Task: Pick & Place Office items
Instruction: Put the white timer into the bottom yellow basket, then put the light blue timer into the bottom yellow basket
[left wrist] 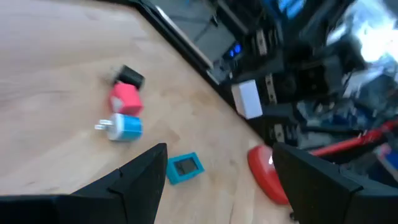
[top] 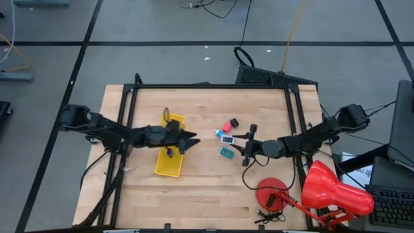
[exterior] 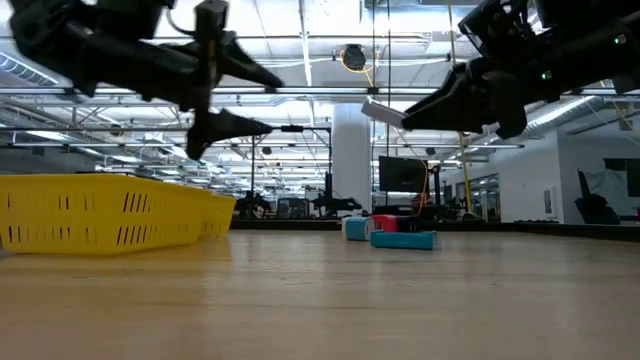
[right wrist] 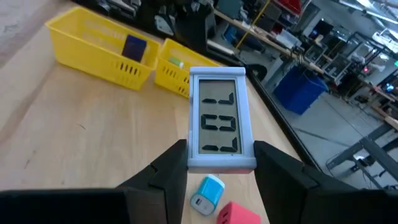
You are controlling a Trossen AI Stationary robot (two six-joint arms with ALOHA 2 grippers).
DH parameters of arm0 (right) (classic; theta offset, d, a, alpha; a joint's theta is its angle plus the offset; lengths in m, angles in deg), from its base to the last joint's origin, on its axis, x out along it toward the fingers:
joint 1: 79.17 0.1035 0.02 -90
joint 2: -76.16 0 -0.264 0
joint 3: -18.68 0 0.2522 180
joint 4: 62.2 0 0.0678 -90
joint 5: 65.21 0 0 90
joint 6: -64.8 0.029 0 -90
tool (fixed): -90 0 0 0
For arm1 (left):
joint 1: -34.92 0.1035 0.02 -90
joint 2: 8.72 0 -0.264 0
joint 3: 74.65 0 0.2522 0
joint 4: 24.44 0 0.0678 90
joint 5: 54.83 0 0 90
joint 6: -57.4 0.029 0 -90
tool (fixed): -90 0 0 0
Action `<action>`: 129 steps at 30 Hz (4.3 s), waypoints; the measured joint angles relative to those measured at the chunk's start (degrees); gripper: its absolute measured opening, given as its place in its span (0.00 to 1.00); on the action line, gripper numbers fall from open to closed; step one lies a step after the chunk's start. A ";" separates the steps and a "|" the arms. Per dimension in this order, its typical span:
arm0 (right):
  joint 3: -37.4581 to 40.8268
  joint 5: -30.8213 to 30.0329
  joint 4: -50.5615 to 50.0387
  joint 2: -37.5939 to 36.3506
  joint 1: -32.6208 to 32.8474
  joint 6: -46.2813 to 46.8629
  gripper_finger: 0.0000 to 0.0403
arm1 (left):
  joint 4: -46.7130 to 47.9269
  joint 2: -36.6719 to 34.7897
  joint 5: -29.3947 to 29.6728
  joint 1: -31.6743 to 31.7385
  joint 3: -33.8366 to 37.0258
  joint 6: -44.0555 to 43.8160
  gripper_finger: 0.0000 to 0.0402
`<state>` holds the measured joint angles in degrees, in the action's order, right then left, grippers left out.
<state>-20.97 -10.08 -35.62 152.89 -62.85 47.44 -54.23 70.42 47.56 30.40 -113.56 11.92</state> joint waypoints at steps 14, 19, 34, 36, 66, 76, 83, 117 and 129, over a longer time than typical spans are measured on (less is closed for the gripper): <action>-0.11 0.37 1.04 0.90 0.31 -0.76 0.37 | 7.85 17.81 -2.09 0.10 -23.13 7.32 0.73; -0.11 0.37 1.18 0.90 0.31 -0.90 0.37 | 7.98 21.51 -2.11 0.11 -27.06 7.48 0.73; -0.09 0.39 0.98 1.11 0.31 -0.72 0.37 | 9.10 22.92 -3.41 0.11 -28.23 6.52 0.73; -0.09 0.39 0.97 1.11 0.31 -0.72 0.37 | 9.41 22.92 -3.41 0.11 -28.23 6.11 0.72; -0.09 0.70 0.71 1.02 0.27 6.36 0.41 | 9.75 22.37 -1.98 1.55 -28.12 20.95 0.23; -0.08 0.79 -2.80 -5.05 0.28 16.46 0.49 | 22.74 10.53 -1.79 1.00 -28.20 31.82 0.08; -0.07 6.94 -1.79 -5.39 0.20 21.14 0.48 | 39.10 6.15 -6.09 -1.38 -28.19 30.72 0.06; -19.89 10.82 -38.02 22.19 -0.69 42.67 0.62 | 38.68 14.63 7.03 -2.68 -28.17 23.92 0.53; -20.06 18.24 -36.28 24.83 -4.34 41.70 0.43 | 37.27 14.65 7.03 -2.60 -28.17 25.93 0.53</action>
<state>-41.03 8.16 -71.90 177.72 -67.19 89.14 -16.96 85.08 54.59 27.80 -141.73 37.85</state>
